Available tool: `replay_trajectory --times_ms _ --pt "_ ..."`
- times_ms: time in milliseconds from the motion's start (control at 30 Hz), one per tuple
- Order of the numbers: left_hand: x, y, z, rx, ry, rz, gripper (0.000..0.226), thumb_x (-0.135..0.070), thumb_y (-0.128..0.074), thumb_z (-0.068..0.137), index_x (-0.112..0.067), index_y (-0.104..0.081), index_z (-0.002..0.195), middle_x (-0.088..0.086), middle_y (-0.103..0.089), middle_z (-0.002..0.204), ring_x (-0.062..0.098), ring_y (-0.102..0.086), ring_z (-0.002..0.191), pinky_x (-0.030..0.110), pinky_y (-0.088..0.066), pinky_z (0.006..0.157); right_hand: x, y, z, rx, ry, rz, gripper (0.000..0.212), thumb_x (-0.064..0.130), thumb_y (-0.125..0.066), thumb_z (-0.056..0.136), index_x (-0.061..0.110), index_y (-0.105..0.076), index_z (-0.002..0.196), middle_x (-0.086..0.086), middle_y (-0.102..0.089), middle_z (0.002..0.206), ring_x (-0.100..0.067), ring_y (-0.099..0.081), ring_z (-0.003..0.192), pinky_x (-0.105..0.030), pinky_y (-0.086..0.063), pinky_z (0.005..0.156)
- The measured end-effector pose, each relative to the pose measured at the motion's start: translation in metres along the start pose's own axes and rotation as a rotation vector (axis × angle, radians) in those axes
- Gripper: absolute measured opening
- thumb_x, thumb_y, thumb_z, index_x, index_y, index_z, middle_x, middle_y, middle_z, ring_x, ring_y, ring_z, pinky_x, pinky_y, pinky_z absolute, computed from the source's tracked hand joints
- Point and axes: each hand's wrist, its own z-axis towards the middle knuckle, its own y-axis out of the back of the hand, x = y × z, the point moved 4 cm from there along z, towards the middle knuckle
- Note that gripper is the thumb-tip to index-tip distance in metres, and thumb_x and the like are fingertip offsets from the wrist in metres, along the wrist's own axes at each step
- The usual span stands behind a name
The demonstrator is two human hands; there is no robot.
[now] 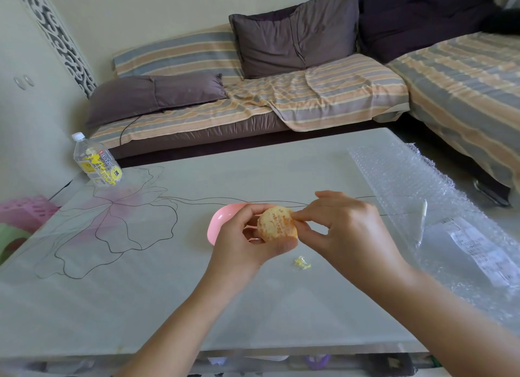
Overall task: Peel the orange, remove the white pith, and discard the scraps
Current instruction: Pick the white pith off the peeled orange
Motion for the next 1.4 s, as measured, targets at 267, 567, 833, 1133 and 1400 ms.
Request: replay_trajectory --times_ms 267,567,833,1133,1400 --pt "0.000 0.006 -0.002 0.006 0.017 -0.019 0.047 -0.012 -0.088 0.059 -0.025 -0.068 0.099 -0.003 -0.068 0.091 0.010 -0.063 0.077 0.025 -0.055 0.074 0.004 -0.001 0.002 -0.055 0.009 0.005 0.005 0.011 -0.068 0.071 0.010 -0.073 0.069 0.001 -0.065 0.058 -0.020 -0.055 0.051 -0.027 -0.046 0.084" --pt "0.001 0.013 -0.003 0.046 0.024 -0.021 0.050 -0.007 -0.087 0.060 -0.023 -0.068 0.103 -0.004 -0.066 0.093 0.014 -0.064 0.084 0.027 -0.056 0.080 0.006 -0.002 0.006 0.042 -0.102 0.148 0.003 0.015 -0.068 0.072 0.018 -0.069 0.072 0.012 -0.062 0.066 -0.005 -0.055 0.069 -0.012 -0.040 0.065" --pt "0.003 0.015 -0.002 0.068 0.066 -0.142 0.051 -0.018 -0.086 0.051 -0.026 -0.070 0.099 0.000 -0.069 0.100 0.020 -0.068 0.093 0.031 -0.055 0.085 0.001 0.002 0.008 0.129 -0.203 0.408 0.013 0.020 -0.077 0.075 0.024 -0.075 0.087 0.015 -0.067 0.078 0.001 -0.062 0.082 -0.006 -0.042 0.073" --pt "0.009 0.008 -0.004 0.046 0.103 -0.094 0.070 -0.039 -0.086 0.038 -0.021 -0.065 0.103 0.005 -0.068 0.103 0.020 -0.065 0.087 0.036 -0.054 0.084 0.004 0.000 0.005 0.046 -0.101 0.194 0.009 0.024 -0.067 0.075 0.021 -0.075 0.074 0.012 -0.066 0.067 -0.008 -0.059 0.064 -0.018 -0.042 0.063" --pt "0.010 0.006 -0.006 0.084 0.114 -0.075 0.058 -0.025 -0.085 0.050 -0.019 -0.063 0.104 0.004 -0.065 0.097 0.011 -0.064 0.078 0.033 -0.054 0.082 0.008 -0.001 0.005 0.052 -0.143 0.056 0.004 0.016 -0.069 0.069 0.019 -0.068 0.065 0.010 -0.061 0.061 -0.016 -0.057 0.064 -0.014 -0.037 0.055"
